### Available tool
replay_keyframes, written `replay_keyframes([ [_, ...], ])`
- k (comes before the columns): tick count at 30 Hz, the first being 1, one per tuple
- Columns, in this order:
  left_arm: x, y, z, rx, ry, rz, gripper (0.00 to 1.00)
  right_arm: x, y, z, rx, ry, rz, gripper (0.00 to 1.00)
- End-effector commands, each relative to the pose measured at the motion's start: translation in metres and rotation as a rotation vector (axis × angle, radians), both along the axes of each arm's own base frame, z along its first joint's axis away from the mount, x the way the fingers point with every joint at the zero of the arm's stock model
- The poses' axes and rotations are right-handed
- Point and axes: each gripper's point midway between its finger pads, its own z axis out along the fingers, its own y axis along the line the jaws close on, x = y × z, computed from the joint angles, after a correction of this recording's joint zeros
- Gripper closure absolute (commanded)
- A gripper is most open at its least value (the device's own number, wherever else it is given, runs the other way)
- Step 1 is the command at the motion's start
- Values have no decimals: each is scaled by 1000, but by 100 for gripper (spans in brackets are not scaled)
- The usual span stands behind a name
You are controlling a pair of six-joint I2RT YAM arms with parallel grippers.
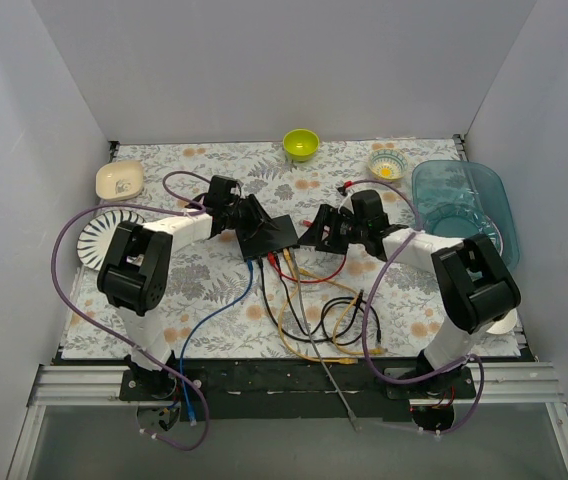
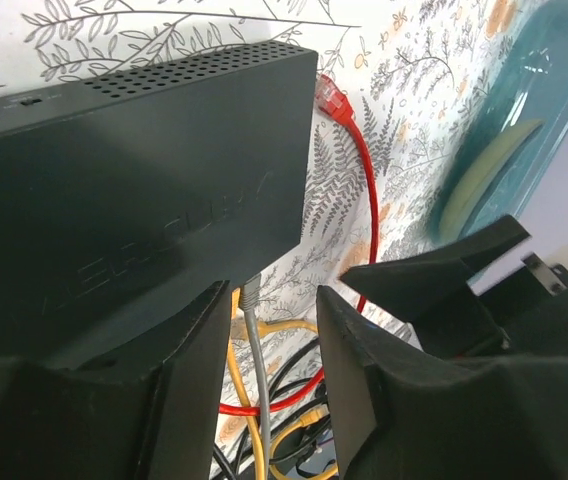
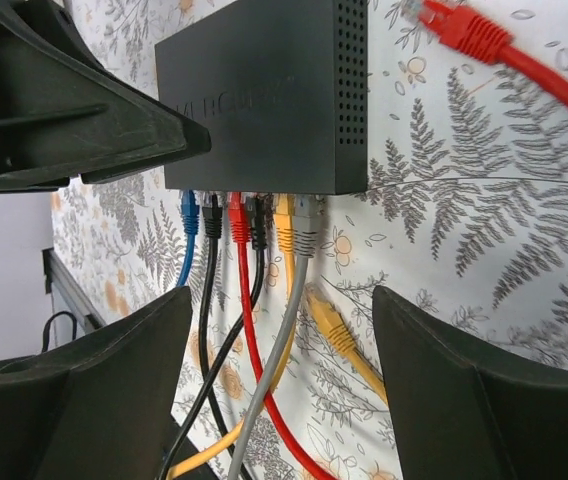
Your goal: Pull the plug from the switch port
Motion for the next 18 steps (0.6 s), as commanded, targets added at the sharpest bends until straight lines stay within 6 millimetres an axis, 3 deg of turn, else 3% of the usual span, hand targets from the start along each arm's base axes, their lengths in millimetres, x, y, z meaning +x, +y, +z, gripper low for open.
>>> replay_keyframes([
  [1, 3, -7, 14, -49, -41, -25, 62, 5, 21, 12, 109, -24, 65, 21],
  [7, 2, -4, -5, -21, 7, -13, 63, 0, 22, -16, 90, 50, 80, 27],
  [11, 1, -3, -12, -12, 29, -9, 67, 0, 24, -30, 91, 100, 67, 37],
  [18, -4, 2, -23, -9, 73, 5, 76, 10, 31, -39, 126, 149, 33, 43],
])
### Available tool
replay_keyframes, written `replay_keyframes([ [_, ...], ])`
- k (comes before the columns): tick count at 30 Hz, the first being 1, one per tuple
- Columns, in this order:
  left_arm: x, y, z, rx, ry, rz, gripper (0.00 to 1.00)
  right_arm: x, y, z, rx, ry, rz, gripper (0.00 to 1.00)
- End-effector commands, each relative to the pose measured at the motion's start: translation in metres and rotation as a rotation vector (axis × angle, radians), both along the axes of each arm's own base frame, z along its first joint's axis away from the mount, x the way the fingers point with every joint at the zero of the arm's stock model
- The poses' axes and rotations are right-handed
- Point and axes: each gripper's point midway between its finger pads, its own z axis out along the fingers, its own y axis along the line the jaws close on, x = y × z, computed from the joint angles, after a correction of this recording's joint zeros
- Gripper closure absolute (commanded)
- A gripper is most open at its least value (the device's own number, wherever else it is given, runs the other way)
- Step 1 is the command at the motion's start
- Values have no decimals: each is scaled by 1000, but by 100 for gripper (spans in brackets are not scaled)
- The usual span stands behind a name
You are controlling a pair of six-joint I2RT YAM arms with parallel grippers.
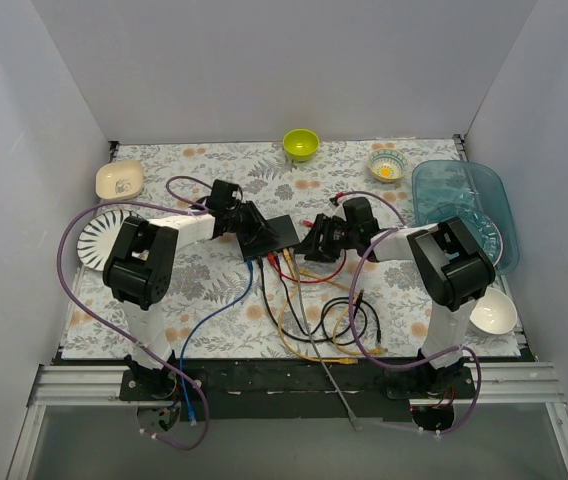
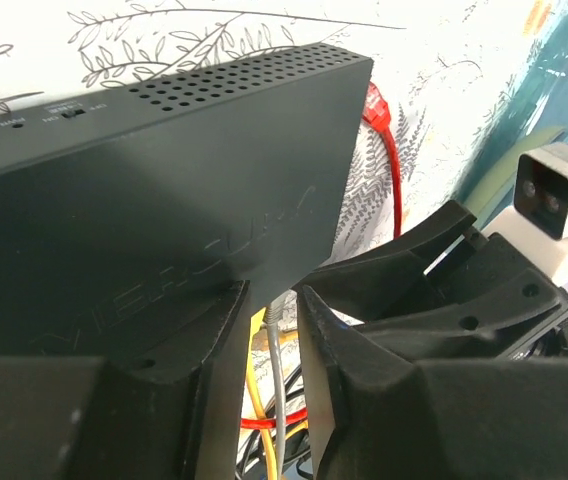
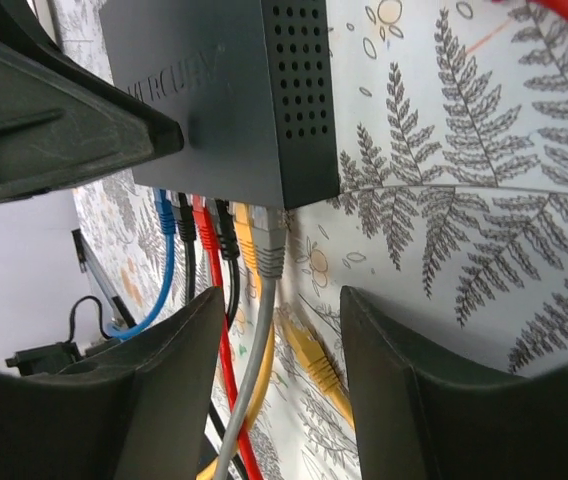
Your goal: Pull the plug from the switch port
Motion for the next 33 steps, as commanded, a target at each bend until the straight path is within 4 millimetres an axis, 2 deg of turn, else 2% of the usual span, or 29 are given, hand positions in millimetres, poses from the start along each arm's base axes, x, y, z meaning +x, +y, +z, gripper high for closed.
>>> replay_keyframes([
  [1, -3, 4, -3, -7, 22, 6, 76, 18, 14, 9, 58, -15, -16, 43],
  [5, -7, 5, -7, -6, 33, 4, 76, 23, 18, 0, 73, 13, -29, 46],
  [14, -15, 6, -11, -13, 47, -9, 76, 27, 21, -6, 79, 30, -29, 53],
  [21, -15, 4, -11, -21, 46, -17, 76, 26, 22, -15, 42, 32, -10, 54],
  [25, -14, 4, -11, -27, 45, -21, 76, 27, 25, -18, 45, 41, -7, 60],
  [33, -16, 1, -10, -40, 49, -37, 76, 29, 26, -25, 34, 54, -17, 64],
])
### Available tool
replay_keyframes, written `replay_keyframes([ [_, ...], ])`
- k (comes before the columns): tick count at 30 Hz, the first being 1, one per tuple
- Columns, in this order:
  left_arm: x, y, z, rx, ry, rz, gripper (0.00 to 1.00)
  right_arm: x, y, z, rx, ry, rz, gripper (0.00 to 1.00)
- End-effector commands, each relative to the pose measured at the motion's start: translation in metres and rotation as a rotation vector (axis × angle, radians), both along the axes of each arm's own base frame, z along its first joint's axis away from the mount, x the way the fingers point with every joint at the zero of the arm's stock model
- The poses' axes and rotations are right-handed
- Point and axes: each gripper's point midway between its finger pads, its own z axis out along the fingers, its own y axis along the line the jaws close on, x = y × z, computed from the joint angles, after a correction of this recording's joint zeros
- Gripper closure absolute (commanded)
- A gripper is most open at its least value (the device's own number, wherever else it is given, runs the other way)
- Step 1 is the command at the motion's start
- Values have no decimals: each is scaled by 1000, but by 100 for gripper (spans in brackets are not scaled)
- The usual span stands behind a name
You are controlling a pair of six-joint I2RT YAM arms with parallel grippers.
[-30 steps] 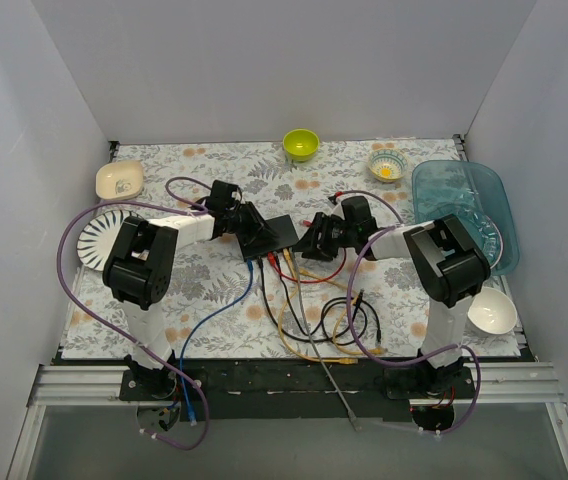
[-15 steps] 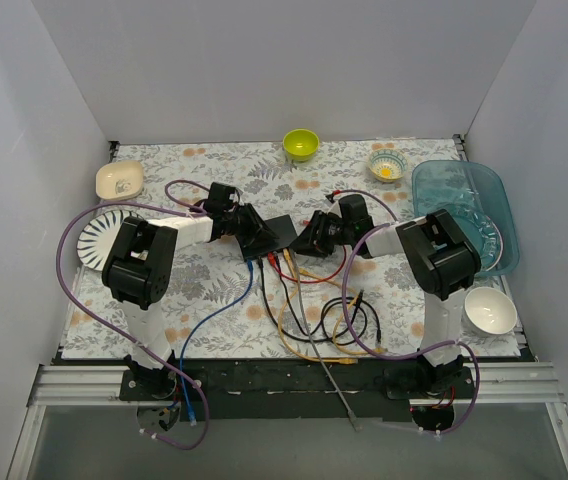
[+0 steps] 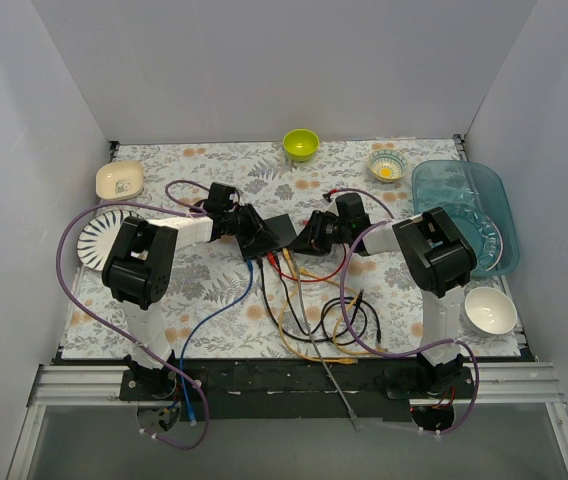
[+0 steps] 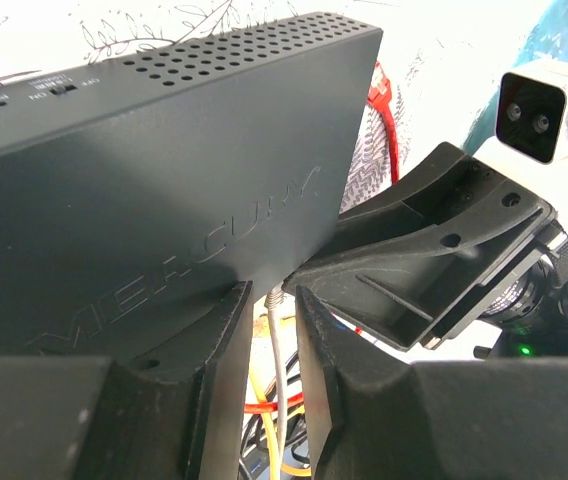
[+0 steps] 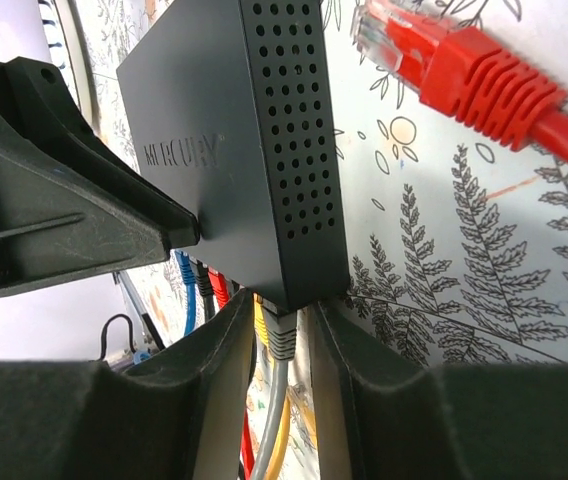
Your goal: Pull the plug from the switch port
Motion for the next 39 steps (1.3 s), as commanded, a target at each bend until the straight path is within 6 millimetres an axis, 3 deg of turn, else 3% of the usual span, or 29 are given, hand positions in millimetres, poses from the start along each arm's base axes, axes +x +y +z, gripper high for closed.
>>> replay_keyframes([
  [1, -9, 3, -7, 7, 29, -18, 76, 4, 2, -15, -27, 17, -12, 64],
  [3, -11, 2, -7, 0, 31, -23, 76, 3, 4, -15, -13, 24, -13, 66],
  [5, -12, 1, -8, -8, 35, -29, 76, 3, 6, -14, 9, 32, -12, 76],
  [8, -17, -2, -6, -34, 45, -48, 76, 2, 6, -15, 10, 35, -8, 82],
  [14, -27, -8, 6, -108, 45, -77, 76, -10, -1, -23, -15, 43, 13, 92],
  [16, -30, -8, 2, -107, 53, -81, 76, -17, -3, -27, -20, 51, 26, 97],
  [26, -20, -7, -21, -66, 84, -47, 75, -55, -14, -38, -38, 83, 83, 99],
  [31, -14, -7, -25, -55, 88, -27, 75, -64, -16, -33, -34, 81, 105, 99],
  [34, -12, -7, -18, -56, 69, -24, 75, -59, -28, -26, -67, 50, 57, 99],
  [39, -2, -1, 5, -64, 9, -15, 75, -43, -82, -14, -213, 3, -97, 99],
])
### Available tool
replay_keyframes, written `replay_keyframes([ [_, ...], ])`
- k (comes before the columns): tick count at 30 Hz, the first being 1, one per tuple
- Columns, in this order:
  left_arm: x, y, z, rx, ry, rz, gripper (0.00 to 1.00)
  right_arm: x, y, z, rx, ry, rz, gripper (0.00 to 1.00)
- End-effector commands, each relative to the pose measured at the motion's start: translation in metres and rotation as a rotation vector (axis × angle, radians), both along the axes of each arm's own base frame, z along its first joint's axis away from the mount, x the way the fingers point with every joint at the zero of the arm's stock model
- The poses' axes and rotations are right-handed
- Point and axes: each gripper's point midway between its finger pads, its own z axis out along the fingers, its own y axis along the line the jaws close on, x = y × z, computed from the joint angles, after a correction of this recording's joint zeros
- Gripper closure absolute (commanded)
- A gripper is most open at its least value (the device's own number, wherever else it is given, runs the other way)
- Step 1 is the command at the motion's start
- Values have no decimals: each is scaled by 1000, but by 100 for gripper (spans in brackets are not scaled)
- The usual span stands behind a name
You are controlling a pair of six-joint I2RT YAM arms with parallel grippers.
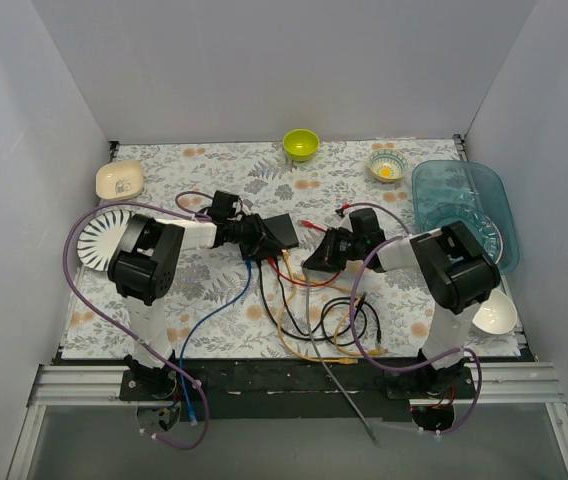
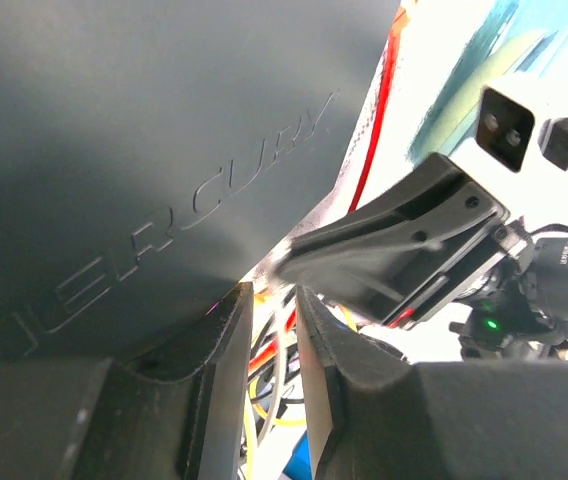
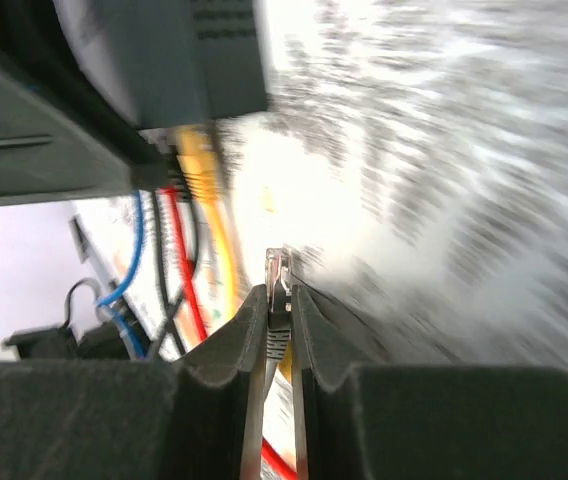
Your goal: Pull the plug from the switch port
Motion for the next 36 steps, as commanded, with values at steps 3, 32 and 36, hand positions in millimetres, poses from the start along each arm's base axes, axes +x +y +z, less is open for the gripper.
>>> replay_keyframes([
  [3, 28, 17, 30, 46, -131, 70, 75, 18, -76, -3, -250, -52, -178, 99],
  [32, 29, 52, 8, 125, -85, 157, 69, 30, -5, 16, -159, -133, -57, 63],
  [36, 29, 53, 7, 125, -88, 156, 70, 35, -38, 14, -220, -122, -113, 79],
])
